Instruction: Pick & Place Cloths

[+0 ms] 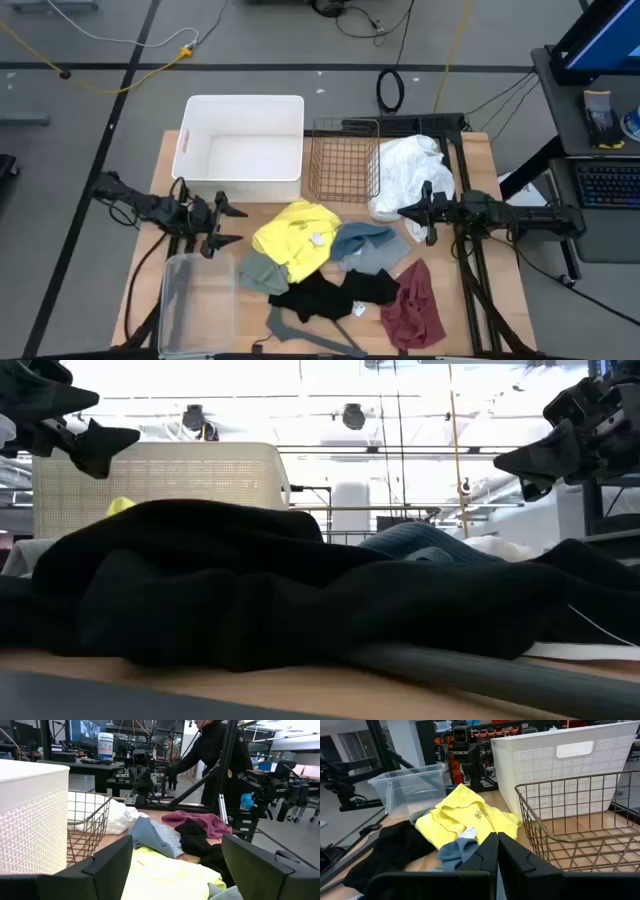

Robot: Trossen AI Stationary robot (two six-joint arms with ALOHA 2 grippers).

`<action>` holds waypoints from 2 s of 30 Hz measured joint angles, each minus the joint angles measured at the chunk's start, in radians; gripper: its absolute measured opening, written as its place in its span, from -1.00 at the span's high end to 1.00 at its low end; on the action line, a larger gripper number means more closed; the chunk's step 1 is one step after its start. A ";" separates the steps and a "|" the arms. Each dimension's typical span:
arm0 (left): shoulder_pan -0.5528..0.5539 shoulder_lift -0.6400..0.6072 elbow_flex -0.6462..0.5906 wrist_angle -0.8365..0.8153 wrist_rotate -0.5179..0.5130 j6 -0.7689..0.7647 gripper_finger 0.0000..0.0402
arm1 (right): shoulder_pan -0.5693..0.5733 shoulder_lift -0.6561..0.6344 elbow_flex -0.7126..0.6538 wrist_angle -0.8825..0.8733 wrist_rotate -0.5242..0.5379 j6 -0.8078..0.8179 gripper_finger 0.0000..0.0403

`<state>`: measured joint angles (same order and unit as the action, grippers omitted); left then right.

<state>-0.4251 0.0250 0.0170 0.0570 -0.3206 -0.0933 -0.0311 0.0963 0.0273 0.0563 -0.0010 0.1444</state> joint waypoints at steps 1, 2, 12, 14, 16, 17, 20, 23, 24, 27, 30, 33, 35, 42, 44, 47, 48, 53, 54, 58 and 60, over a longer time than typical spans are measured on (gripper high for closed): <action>0.000 0.000 0.000 0.000 0.000 0.000 -0.54 | 0.000 0.000 0.000 0.000 0.000 0.000 0.98; 0.000 0.000 0.000 0.000 0.000 0.000 -0.55 | 0.000 0.000 0.000 0.000 0.000 0.000 0.98; 0.000 0.000 0.000 0.000 0.000 0.000 -0.55 | 0.000 0.000 0.000 0.000 0.000 0.000 0.98; 0.000 0.000 0.000 0.000 0.000 0.000 -0.54 | 0.000 0.000 0.000 0.000 0.000 0.000 0.98; 0.000 0.000 0.000 0.000 0.000 0.000 -0.54 | 0.000 0.000 0.000 0.000 0.000 0.000 0.98; 0.000 0.000 0.000 0.000 0.000 0.000 -0.54 | 0.000 0.000 0.000 0.000 0.000 0.000 0.98; 0.000 0.000 0.000 0.000 0.000 0.000 -0.54 | 0.000 0.000 0.000 0.000 0.000 0.000 0.98; 0.000 0.000 0.000 0.000 0.000 0.000 -0.54 | 0.000 0.000 0.000 0.000 0.000 0.000 0.98; 0.000 0.000 0.000 0.000 0.000 0.000 -0.55 | 0.000 0.000 0.000 0.000 0.000 0.000 0.98; 0.000 0.000 0.000 0.000 0.000 0.000 -0.54 | 0.000 0.000 0.000 0.000 0.000 0.000 0.98; 0.000 0.000 0.000 0.000 0.000 0.000 -0.54 | 0.000 0.000 0.000 0.000 0.000 0.000 0.98; 0.000 0.000 0.000 0.000 0.000 0.000 -0.54 | 0.000 0.000 0.000 0.000 0.000 0.000 0.98; 0.000 0.000 0.000 0.000 0.000 0.000 -0.54 | 0.000 0.000 0.000 0.000 0.000 0.000 0.98; 0.000 0.000 0.000 0.000 0.000 0.000 -0.54 | 0.000 0.000 0.000 0.000 0.000 0.000 0.98; 0.000 0.000 0.000 0.000 0.000 0.000 -0.55 | 0.000 0.000 0.000 0.000 0.000 0.000 0.98; 0.000 0.000 0.000 0.000 0.000 0.000 -0.55 | 0.000 0.000 0.000 0.000 0.000 0.000 0.98; 0.000 0.000 0.000 0.000 0.000 0.000 -0.54 | 0.000 0.000 0.000 0.003 0.000 0.000 0.98; 0.000 0.000 0.000 0.000 0.000 0.000 -0.55 | 0.000 0.000 0.000 0.008 0.000 0.032 0.98; 0.000 0.000 0.000 0.000 0.000 0.000 -0.55 | 0.000 0.000 0.000 0.013 -0.001 0.058 0.98; 0.000 0.000 0.000 0.000 0.000 0.000 -0.54 | 0.000 0.000 0.000 0.065 -0.003 0.250 0.98; 0.000 0.000 0.000 0.000 0.000 0.000 -0.55 | 0.000 0.000 0.000 0.095 -0.002 0.334 0.98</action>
<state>-0.4252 0.0254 0.0170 0.0570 -0.3206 -0.0937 -0.0310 0.0967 0.0269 0.1511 -0.0029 0.4782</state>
